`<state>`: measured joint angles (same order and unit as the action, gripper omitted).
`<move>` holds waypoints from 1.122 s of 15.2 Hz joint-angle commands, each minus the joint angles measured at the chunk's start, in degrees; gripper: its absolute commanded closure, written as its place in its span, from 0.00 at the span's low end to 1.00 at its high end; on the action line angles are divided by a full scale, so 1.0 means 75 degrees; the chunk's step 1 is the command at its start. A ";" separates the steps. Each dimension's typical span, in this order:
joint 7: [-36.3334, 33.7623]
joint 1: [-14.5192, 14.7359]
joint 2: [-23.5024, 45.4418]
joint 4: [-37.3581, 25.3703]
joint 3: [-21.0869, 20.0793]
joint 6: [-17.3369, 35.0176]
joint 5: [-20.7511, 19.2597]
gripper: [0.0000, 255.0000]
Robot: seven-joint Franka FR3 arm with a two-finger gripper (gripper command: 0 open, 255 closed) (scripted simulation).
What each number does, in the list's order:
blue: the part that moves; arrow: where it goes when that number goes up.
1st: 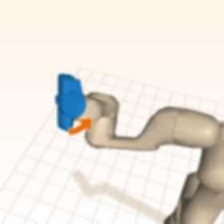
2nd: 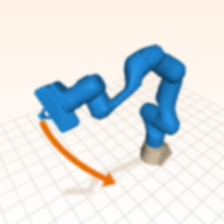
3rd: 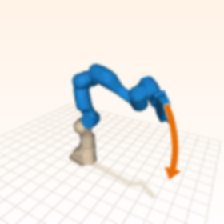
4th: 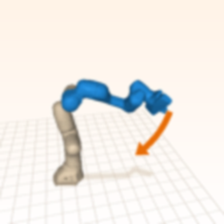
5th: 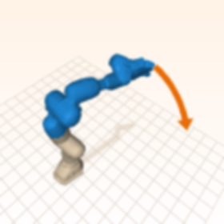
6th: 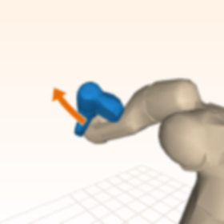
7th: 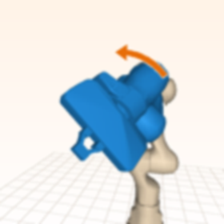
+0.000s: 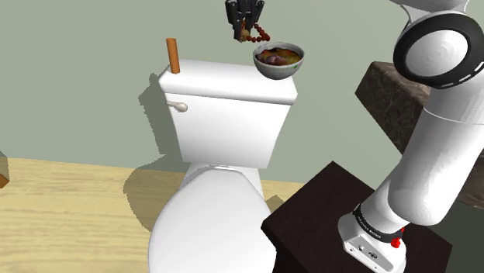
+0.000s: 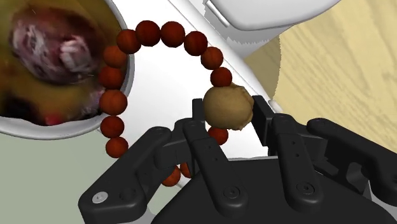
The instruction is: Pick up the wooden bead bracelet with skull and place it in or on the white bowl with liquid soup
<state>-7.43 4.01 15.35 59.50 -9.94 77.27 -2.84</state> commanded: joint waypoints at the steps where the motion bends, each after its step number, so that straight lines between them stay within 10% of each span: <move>1: -0.0021 0.0039 0.0147 -0.0375 -0.0009 -0.0234 -0.0033 1.00; 17: 0.2317 -0.1608 -0.0718 0.1234 0.0847 0.0525 0.0384 1.00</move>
<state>9.67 -7.89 10.42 67.50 -3.67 80.38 -0.02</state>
